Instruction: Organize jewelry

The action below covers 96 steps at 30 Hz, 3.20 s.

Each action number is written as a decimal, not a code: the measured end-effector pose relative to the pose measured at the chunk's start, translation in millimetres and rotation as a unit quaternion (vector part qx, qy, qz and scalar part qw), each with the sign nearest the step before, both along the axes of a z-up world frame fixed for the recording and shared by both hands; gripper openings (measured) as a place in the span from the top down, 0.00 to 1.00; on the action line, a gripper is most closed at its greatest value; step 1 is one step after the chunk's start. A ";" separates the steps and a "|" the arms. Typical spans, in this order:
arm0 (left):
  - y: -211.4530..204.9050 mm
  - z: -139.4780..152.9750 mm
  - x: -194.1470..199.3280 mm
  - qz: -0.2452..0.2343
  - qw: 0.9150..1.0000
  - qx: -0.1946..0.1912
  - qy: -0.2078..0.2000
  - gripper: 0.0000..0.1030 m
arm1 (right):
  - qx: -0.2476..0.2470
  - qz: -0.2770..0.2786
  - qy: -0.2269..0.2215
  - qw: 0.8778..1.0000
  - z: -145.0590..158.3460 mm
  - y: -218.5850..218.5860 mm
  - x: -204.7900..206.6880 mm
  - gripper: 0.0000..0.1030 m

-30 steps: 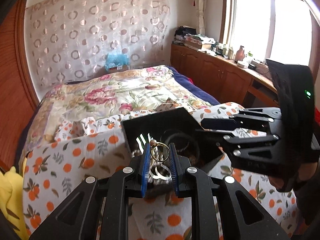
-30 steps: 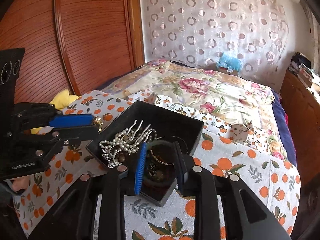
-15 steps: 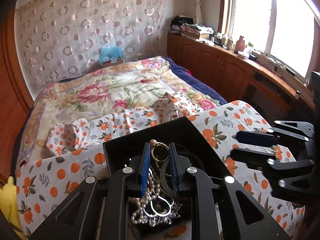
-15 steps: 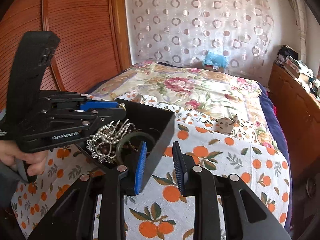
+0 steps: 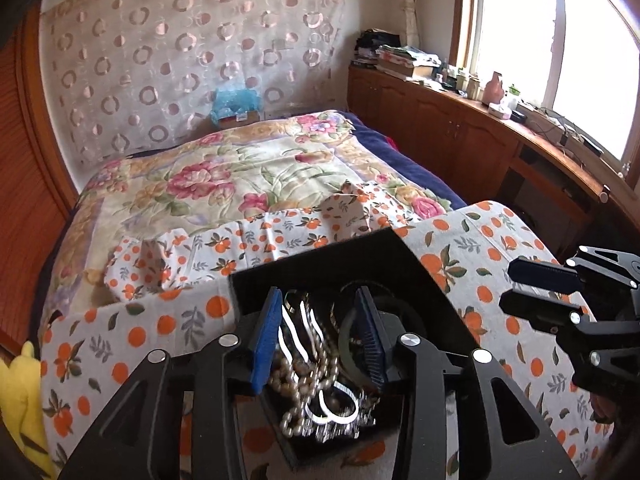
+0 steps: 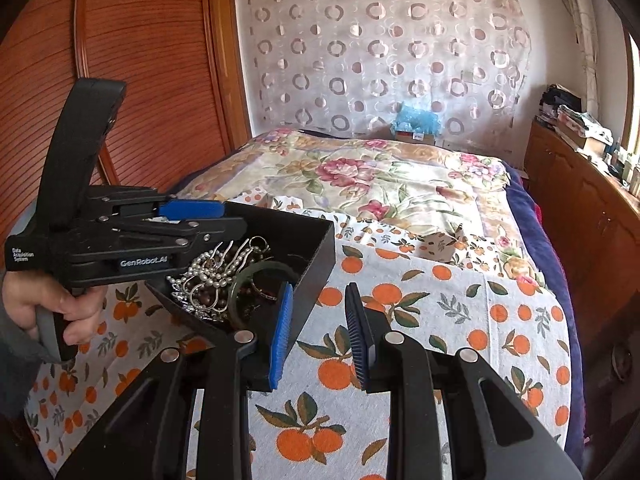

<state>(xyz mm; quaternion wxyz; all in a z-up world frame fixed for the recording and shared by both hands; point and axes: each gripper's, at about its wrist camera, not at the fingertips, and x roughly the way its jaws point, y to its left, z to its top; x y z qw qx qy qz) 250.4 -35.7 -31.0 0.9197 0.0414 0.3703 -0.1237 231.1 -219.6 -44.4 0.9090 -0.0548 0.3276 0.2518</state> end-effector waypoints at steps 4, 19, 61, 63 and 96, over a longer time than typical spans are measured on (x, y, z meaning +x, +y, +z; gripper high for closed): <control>7.7 2.5 -19.9 0.015 1.000 0.000 -0.009 0.40 | 0.003 -0.004 -0.003 1.000 -0.3 1.3 -9.0 0.72; 36.5 21.8 -114.1 0.079 0.994 -0.013 -0.075 0.08 | 0.027 -0.031 -0.021 0.999 -0.4 5.1 -57.9 0.40; 39.5 57.3 -227.6 0.115 0.985 -0.009 -0.132 0.08 | 0.053 -0.076 -0.098 0.991 50.7 6.1 -163.5 0.03; 38.8 56.9 -228.3 0.116 0.984 -0.009 -0.133 0.08 | 0.053 -0.075 -0.099 0.991 50.6 5.8 -163.4 0.03; 38.3 56.1 -230.4 0.115 0.984 -0.011 -0.134 0.08 | 0.055 -0.077 -0.099 0.991 50.8 0.1 -164.6 0.03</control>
